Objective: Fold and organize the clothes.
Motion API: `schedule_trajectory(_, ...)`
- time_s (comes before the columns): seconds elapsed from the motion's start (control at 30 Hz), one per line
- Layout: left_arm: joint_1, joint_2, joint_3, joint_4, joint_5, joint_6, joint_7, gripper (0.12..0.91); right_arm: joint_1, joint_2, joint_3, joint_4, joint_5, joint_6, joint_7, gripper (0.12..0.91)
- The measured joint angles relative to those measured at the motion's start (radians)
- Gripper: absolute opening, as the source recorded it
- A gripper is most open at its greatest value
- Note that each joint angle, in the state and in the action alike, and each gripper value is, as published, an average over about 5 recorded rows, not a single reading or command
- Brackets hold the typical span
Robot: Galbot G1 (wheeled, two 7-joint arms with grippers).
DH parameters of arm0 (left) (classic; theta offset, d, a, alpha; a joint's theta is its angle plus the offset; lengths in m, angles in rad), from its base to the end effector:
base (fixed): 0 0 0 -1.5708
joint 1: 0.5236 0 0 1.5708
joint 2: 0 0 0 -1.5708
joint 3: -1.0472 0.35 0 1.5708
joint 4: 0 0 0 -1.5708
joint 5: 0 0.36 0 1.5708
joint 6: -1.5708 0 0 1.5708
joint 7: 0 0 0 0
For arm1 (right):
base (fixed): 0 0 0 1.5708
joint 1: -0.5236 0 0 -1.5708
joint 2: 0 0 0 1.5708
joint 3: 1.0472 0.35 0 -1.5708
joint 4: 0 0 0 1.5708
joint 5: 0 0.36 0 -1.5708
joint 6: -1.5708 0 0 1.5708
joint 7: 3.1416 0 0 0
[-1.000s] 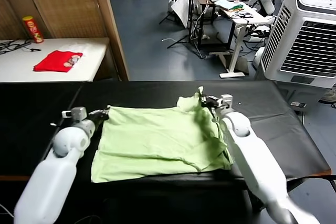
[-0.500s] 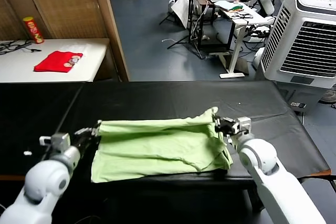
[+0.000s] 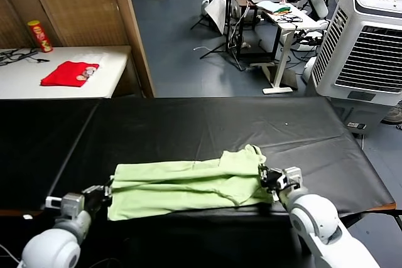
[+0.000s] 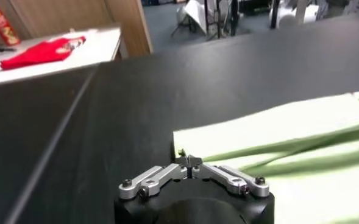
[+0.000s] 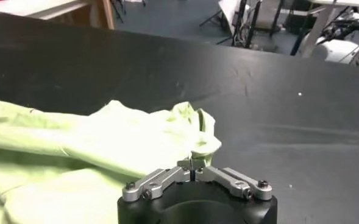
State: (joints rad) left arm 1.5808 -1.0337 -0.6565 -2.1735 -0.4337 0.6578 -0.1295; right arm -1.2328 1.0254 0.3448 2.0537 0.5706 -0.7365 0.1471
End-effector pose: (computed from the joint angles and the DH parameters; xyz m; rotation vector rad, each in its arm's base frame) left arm 0.1995 0.1084 -0.2402 -0.0428 -2.5478 -0.2475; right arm 0.2741 -0.0464 -0.2404 0.3524 -2.5305 0.1156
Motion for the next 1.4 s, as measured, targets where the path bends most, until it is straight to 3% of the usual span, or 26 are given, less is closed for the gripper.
schedule_trajectory(0.07,0.004,-0.004,0.0,-0.008,0.003,0.011,-0.002,0.191,-0.01,-0.005,0.014,0.018,0.009,0.0,-0.008,0.29)
schedule_trajectory(0.23,0.007,-0.001,-0.005,-0.027,-0.004,0.033,0.0,0.454,-0.002,-0.004,0.045,0.036,0.0,0.005,-0.01,0.558)
schedule_trajectory(0.3,0.0,0.004,-0.011,-0.028,-0.017,0.036,0.004,0.571,0.015,0.008,0.044,0.023,-0.03,0.031,-0.009,0.672)
schedule_trajectory(0.4,-0.024,0.009,-0.016,-0.015,-0.052,0.031,0.001,0.717,0.059,0.035,0.027,-0.02,-0.077,0.1,-0.009,0.773)
schedule_trajectory(0.53,-0.085,-0.001,-0.003,0.029,-0.132,0.019,-0.015,0.791,0.133,0.079,-0.009,-0.114,-0.109,0.148,-0.012,0.796)
schedule_trajectory(0.7,-0.178,-0.023,0.026,0.116,-0.221,0.01,-0.016,0.798,0.212,0.129,-0.041,-0.234,-0.125,0.153,-0.014,0.798)
schedule_trajectory(0.83,-0.236,-0.043,0.051,0.182,-0.242,0.008,-0.009,0.798,0.233,0.16,-0.053,-0.297,-0.132,0.153,-0.02,0.738)
schedule_trajectory(0.93,-0.264,-0.057,0.064,0.222,-0.247,0.003,-0.001,0.759,0.237,0.175,-0.055,-0.32,-0.141,0.153,-0.024,0.633)
schedule_trajectory(1.0,-0.276,-0.063,0.068,0.245,-0.248,-0.002,0.001,0.678,0.236,0.181,-0.055,-0.327,-0.147,0.155,-0.025,0.552)
schedule_trajectory(1.23,-0.282,-0.074,0.07,0.285,-0.21,-0.04,0.004,0.294,0.214,0.208,-0.053,-0.33,-0.212,0.212,0.001,0.186)
schedule_trajectory(1.3,-0.279,-0.082,0.073,0.289,-0.168,-0.065,0.007,0.187,0.201,0.222,-0.052,-0.327,-0.232,0.233,0.025,0.144)
schedule_trajectory(1.4,-0.28,-0.098,0.081,0.302,-0.092,-0.109,0.007,0.127,0.178,0.246,-0.05,-0.321,-0.25,0.258,0.059,0.123)
